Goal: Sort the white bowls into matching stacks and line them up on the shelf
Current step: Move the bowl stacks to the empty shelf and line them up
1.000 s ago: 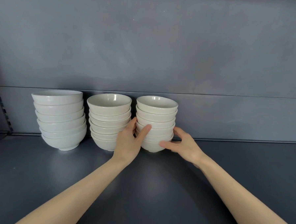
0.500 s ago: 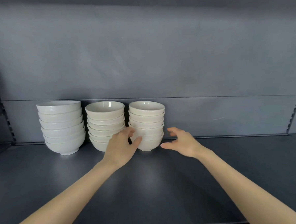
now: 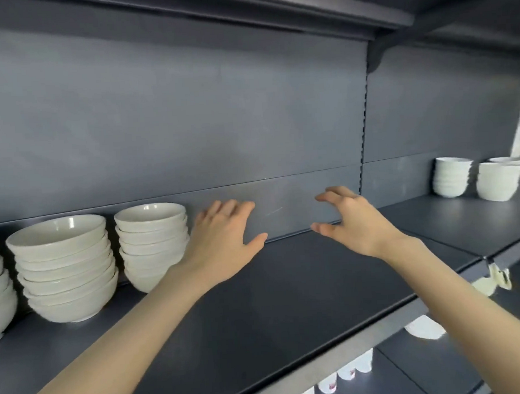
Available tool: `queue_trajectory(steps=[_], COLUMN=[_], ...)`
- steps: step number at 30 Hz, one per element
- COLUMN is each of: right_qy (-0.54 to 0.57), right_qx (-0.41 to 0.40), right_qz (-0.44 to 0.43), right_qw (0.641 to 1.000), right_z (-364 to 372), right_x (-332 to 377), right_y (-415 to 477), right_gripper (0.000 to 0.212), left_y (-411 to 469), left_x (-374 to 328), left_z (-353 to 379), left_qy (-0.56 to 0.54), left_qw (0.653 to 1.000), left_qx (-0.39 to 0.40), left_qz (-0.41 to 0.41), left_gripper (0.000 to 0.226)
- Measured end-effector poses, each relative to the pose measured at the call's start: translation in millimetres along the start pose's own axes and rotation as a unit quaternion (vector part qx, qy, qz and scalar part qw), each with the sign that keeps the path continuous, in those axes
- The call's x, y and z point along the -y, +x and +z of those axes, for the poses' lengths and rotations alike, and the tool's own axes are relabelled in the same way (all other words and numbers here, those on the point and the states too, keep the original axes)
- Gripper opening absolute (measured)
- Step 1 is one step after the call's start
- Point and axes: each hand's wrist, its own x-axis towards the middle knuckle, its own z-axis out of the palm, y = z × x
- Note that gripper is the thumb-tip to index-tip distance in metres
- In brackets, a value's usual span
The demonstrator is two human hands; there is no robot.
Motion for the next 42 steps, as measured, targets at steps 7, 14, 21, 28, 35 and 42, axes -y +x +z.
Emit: queue_trajectory(steps=[7,14,21,28,35,42], right_qy=[-0.06,-0.106,-0.152,-0.161,-0.153,-0.138], right_qx=[-0.076,-0.091,-0.083,-0.08,-0.087,-0.08], right_qz=[0.066,0.114,0.153,0.158,0.162,0.144], right_qw=[0.993,0.984,0.973,0.971,0.971,0.977], right_z=[-59,-106,-161,-192,-192,-189], right_x=[-83,-193,-329,-435,-529,-612], right_y=[-30,-49,-59,-33,19,90], right_gripper=[0.058,0.059,0.06,0.062,0.062,0.058], left_y=[53,105,171,244,314,397], left_x=[-82,-189,-313,-396,-440,-470], left_z=[19,62,121,167,233,296], left_qy=[-0.024,-0.036,-0.047,-0.043,-0.044,-0.045], left_qw=[0.995,0.986,0.981,0.976,0.97,0.972], left_qx=[-0.042,-0.062,-0.076,-0.089,-0.123,-0.116], left_qz=[0.092,0.149,0.169,0.194,0.203,0.201], left_gripper=[0.059,0.059,0.061,0.059,0.062,0.062])
